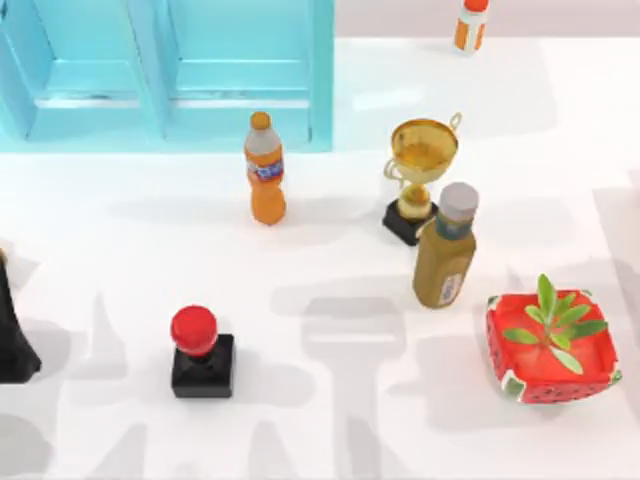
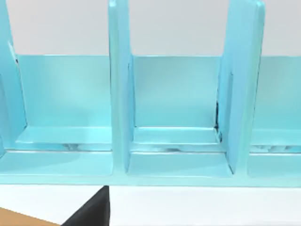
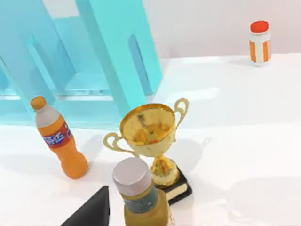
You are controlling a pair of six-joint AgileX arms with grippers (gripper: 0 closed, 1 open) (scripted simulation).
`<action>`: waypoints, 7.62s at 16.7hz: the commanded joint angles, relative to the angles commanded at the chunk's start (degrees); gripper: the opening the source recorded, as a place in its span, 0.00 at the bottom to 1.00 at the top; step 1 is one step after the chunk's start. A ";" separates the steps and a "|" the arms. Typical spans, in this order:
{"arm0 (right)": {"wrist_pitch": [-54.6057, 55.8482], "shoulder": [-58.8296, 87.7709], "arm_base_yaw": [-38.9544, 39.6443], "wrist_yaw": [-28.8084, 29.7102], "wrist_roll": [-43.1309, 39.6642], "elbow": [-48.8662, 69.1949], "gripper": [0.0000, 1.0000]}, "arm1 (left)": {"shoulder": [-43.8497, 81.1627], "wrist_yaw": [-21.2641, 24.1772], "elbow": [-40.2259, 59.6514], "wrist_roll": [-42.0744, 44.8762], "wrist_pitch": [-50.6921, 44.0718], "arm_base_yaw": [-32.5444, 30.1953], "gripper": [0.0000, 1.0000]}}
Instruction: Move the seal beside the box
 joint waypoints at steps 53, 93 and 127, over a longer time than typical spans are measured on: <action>-44.30 113.35 41.92 17.56 47.71 92.35 0.70 | 0.00 0.00 0.00 0.00 0.00 0.00 1.00; -56.36 96.50 37.81 17.79 31.84 86.95 0.00 | 0.00 0.00 0.00 0.00 0.00 0.00 1.00; -53.50 25.07 -5.82 5.62 -0.56 22.48 0.00 | 0.00 0.00 0.00 0.00 0.00 0.00 1.00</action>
